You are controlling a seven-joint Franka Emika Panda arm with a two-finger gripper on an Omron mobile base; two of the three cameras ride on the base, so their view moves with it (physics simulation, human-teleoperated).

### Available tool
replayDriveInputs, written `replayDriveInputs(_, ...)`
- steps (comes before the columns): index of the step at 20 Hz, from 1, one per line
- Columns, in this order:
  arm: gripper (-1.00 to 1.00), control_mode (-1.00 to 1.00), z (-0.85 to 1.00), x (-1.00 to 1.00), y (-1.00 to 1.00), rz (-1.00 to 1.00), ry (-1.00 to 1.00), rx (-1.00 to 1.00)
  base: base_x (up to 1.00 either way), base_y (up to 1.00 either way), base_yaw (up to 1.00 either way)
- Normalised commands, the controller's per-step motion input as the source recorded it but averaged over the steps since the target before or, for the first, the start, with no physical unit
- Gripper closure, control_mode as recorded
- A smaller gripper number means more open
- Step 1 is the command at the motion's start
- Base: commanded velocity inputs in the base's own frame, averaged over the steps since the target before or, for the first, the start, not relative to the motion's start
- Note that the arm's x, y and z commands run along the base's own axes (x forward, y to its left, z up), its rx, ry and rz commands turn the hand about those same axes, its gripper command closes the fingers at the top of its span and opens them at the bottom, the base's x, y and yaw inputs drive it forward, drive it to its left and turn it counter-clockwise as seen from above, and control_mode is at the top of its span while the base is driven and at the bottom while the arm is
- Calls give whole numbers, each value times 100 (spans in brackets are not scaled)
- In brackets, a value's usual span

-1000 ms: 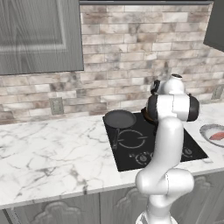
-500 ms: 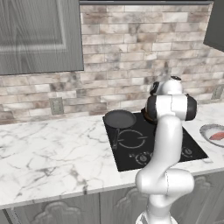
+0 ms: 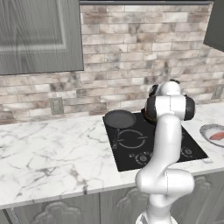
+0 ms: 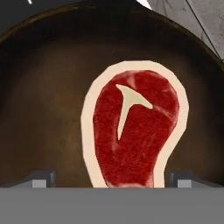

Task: Place one of the steaks on the plate and the other in the bowl. Then place the bowl in the fridge.

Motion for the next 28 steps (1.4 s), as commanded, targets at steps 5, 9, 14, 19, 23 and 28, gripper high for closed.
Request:
replayDriveInputs(5, -100, -100, -29, 2, 0, 0, -4, -4, 0, 0, 0)
replayDriveInputs(9, -100, -100, -35, 3, 0, 0, -5, -5, 0, 0, 0)
replayDriveInputs(14, 100, -100, -33, 5, 0, 0, -2, -5, 0, 0, 0)
replayDriveInputs(19, 100, -100, -18, 2, 0, 0, -4, -1, 0, 0, 0)
replayDriveInputs(23, 100, -100, 0, 0, -5, 0, -13, 0, 0, 0, 0)
replayDriveInputs(28, 100, -100, 8, 0, -10, 0, -11, 1, 0, 0, 0)
